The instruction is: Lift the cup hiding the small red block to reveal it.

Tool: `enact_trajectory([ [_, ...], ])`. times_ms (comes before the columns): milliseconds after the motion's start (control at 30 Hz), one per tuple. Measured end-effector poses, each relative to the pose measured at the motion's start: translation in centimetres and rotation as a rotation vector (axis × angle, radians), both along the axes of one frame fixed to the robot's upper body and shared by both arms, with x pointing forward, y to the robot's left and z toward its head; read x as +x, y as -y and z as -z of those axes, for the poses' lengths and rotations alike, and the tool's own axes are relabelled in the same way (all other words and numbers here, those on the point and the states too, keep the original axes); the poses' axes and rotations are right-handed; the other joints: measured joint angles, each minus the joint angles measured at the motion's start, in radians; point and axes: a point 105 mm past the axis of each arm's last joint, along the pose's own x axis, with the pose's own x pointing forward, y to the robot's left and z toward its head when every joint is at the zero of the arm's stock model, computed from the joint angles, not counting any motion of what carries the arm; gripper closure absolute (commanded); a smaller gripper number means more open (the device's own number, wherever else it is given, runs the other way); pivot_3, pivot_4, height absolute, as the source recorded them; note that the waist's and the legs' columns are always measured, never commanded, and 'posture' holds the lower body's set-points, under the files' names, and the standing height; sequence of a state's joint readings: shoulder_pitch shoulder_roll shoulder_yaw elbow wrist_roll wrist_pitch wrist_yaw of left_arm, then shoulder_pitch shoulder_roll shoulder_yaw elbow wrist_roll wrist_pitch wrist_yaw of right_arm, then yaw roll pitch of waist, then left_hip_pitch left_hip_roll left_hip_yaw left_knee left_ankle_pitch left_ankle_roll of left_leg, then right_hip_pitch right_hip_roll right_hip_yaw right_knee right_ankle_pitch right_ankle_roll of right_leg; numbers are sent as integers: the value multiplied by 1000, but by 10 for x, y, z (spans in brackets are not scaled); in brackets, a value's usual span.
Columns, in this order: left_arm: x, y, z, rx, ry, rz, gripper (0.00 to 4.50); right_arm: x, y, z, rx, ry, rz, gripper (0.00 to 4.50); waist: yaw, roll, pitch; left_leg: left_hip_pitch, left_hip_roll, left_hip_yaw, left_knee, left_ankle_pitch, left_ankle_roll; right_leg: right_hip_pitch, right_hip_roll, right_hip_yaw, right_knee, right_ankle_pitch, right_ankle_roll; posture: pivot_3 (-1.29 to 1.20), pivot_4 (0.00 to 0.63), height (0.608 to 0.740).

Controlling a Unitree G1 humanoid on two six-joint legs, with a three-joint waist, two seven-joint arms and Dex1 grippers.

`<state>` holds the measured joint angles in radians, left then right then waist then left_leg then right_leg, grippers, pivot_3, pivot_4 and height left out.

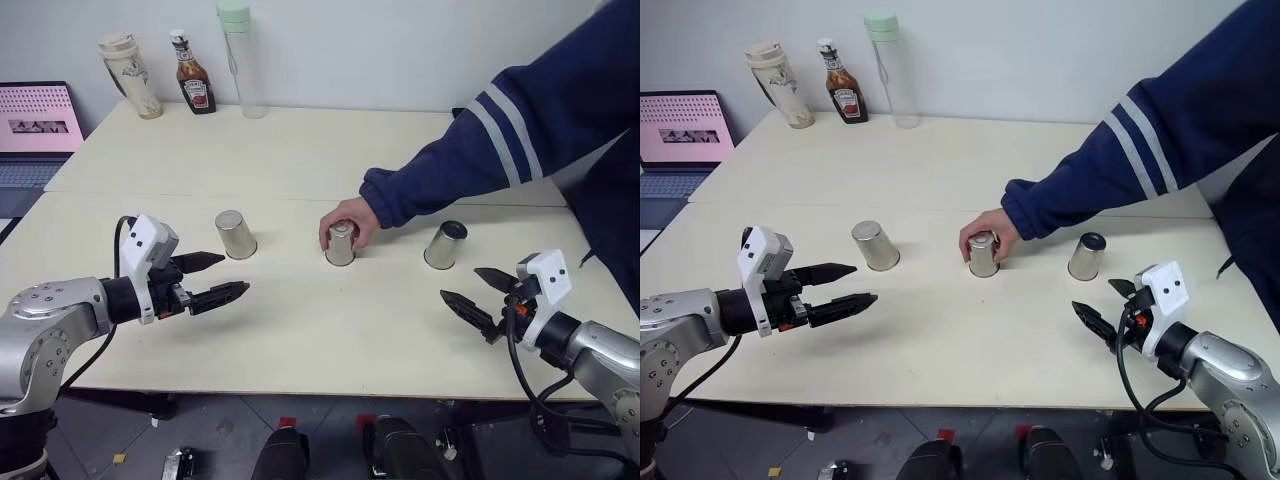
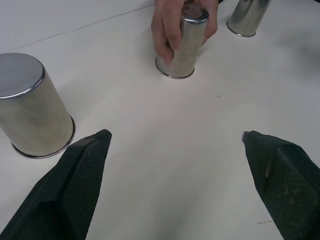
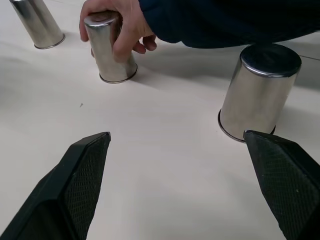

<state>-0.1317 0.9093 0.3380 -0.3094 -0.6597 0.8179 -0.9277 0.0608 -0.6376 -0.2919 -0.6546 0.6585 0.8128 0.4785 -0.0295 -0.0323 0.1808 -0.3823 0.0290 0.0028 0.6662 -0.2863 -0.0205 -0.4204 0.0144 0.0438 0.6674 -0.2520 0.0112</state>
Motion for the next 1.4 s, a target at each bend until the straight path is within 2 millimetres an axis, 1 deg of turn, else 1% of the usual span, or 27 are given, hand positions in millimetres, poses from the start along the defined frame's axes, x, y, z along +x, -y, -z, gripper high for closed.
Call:
enact_trajectory([
  [400,0,-1,-1,6,0,-1,19,1,0,-2,0,7,-1,0,0,0,0,1,0,0,2,0,0,0,0,1,4,0,0,0,150,740],
  [767,0,-1,-1,13,0,-2,19,2,-4,-1,10,5,-9,0,-1,0,0,1,0,0,11,0,0,0,0,1,12,0,0,0,150,740],
  [933,0,-2,-1,14,0,-2,19,4,-9,-2,18,12,-24,0,-1,0,0,2,0,0,12,0,0,0,1,1,13,0,0,0,150,740],
  [1400,0,-2,-1,17,0,-3,19,6,-8,0,22,0,-24,0,-1,0,0,1,0,0,12,0,0,0,1,1,12,0,0,0,150,740],
])
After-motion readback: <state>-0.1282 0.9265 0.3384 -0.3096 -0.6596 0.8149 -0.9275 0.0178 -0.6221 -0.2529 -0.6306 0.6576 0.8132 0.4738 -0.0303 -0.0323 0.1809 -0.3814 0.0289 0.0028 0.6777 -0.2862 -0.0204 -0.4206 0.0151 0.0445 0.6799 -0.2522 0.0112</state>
